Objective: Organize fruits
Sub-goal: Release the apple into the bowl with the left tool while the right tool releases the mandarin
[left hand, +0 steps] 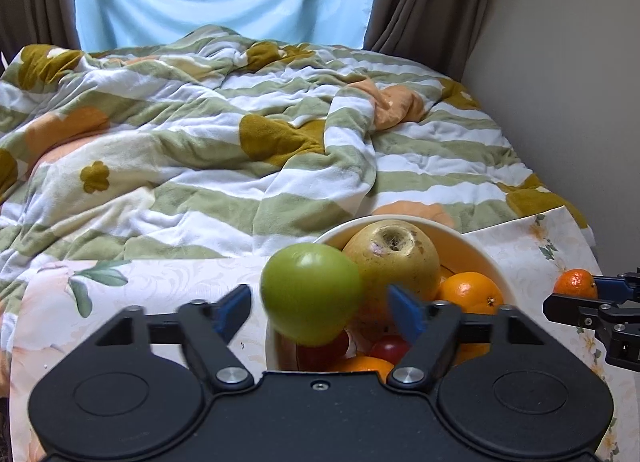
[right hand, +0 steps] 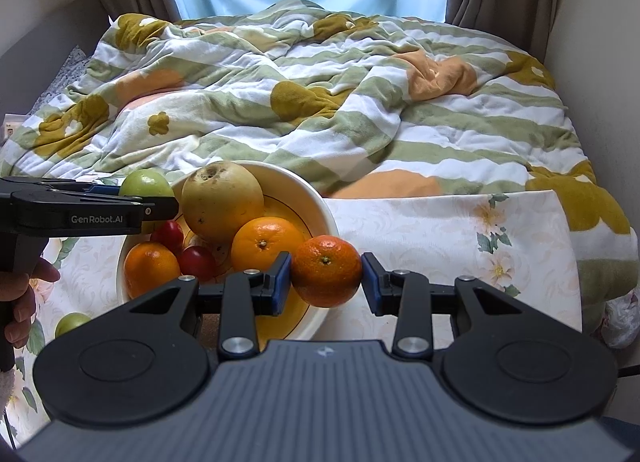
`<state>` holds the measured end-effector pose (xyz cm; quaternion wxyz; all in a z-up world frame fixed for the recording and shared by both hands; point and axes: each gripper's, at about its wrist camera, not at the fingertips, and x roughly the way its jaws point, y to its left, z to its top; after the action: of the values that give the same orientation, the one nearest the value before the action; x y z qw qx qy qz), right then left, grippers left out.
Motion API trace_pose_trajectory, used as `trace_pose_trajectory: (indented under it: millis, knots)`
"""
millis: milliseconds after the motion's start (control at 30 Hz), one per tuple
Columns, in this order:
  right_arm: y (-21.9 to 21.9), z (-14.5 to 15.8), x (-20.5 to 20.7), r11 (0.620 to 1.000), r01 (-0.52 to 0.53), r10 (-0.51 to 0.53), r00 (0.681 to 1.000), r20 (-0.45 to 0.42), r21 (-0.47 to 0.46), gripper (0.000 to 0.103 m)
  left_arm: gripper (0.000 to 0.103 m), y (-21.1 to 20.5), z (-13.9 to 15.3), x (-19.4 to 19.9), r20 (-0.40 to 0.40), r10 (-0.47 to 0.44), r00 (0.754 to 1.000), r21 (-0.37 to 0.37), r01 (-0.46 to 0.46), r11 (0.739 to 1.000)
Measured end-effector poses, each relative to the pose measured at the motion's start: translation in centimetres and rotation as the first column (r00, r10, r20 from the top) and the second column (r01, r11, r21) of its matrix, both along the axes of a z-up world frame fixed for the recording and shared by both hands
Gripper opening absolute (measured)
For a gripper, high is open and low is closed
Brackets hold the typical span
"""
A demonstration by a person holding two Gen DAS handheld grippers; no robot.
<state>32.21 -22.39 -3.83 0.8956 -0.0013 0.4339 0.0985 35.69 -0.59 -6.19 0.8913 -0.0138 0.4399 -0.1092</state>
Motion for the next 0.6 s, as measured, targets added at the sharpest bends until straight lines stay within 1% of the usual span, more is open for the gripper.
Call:
trace_pose_trajectory:
  millis: [167,367,400,467,533,600]
  knots:
    - [0.0,0.0,0.0,1.0,0.0,0.0,1.0,0.0,0.0,0.053,0.082,-0.1,-0.2,0.0,0.0,-0.012,1.0,-0.005,0.012,1.0]
    - [0.1,0.0,0.0,1.0,-0.008,0.008,1.0,0.002,0.009,0.053,0.083,0.3,1.2,-1.7,0.014,-0.004,1.0,-0.01,0.004,1.0]
    - [0.2,-0.1,0.0,1.0,-0.012,0.012,1.0,0.002,0.011,0.053,0.085,0.4,1.4,-2.2,0.015,-0.001,1.0,-0.012,0.001,1.0]
    - [0.3,0.0,0.1,1.0,-0.018,0.018,1.0,0.007,0.012,0.053,0.1,0.5,2.0,-3.1,0.02,0.007,1.0,-0.013,-0.007,1.0]
    - [0.6,0.2,0.1,1.0,-0.028,0.028,1.0,0.012,0.012,0.053,0.1,0.8,2.7,-4.2,0.036,0.019,0.999,-0.017,-0.019,1.0]
    - [0.9,0.5,0.2,0.999,-0.041,0.041,0.999,0.019,0.012,0.053,0.101,1.1,3.2,-5.2,0.035,0.031,0.999,-0.014,-0.031,0.999]
